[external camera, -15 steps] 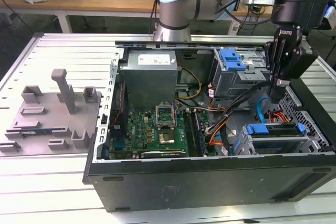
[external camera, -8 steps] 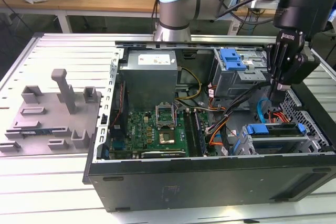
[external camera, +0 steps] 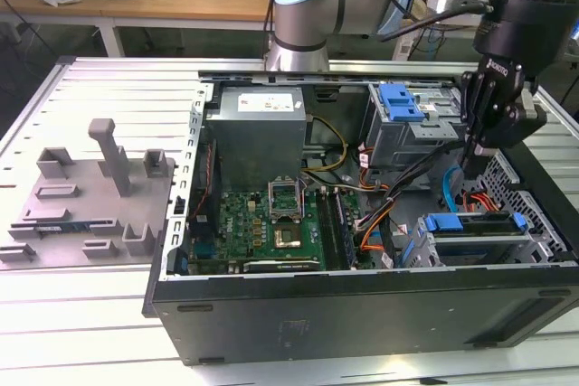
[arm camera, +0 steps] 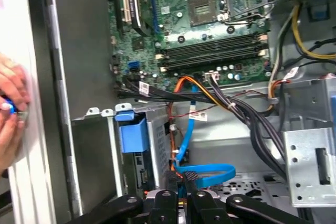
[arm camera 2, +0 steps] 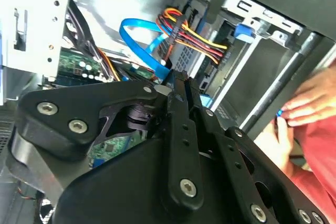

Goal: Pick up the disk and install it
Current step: 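Insert the second disk wire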

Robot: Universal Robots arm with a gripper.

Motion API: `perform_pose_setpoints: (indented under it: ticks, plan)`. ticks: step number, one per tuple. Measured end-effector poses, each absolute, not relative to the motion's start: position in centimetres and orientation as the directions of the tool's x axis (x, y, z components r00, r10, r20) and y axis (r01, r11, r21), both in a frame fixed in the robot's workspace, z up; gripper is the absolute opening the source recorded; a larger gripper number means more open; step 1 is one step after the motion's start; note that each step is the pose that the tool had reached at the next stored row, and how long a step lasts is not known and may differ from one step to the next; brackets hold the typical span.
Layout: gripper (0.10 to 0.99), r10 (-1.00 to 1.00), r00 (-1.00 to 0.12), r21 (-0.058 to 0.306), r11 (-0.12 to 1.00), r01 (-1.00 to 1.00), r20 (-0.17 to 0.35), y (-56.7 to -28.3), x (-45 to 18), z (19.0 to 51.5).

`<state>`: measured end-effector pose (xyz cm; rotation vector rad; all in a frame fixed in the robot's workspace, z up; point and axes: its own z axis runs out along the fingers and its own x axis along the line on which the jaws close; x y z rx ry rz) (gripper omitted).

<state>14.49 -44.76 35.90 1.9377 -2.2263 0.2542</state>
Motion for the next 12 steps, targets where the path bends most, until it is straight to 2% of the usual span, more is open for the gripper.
perform_pose_setpoints:
  ticks: [4,12]
  plan:
    - [0.161,-0.972,-0.135,-0.005,0.137,-0.991,0.192,-46.0,14.4,35.9]
    - [0.161,-0.981,-0.133,-0.002,0.134,-0.991,0.142,-48.3,14.4,35.9]
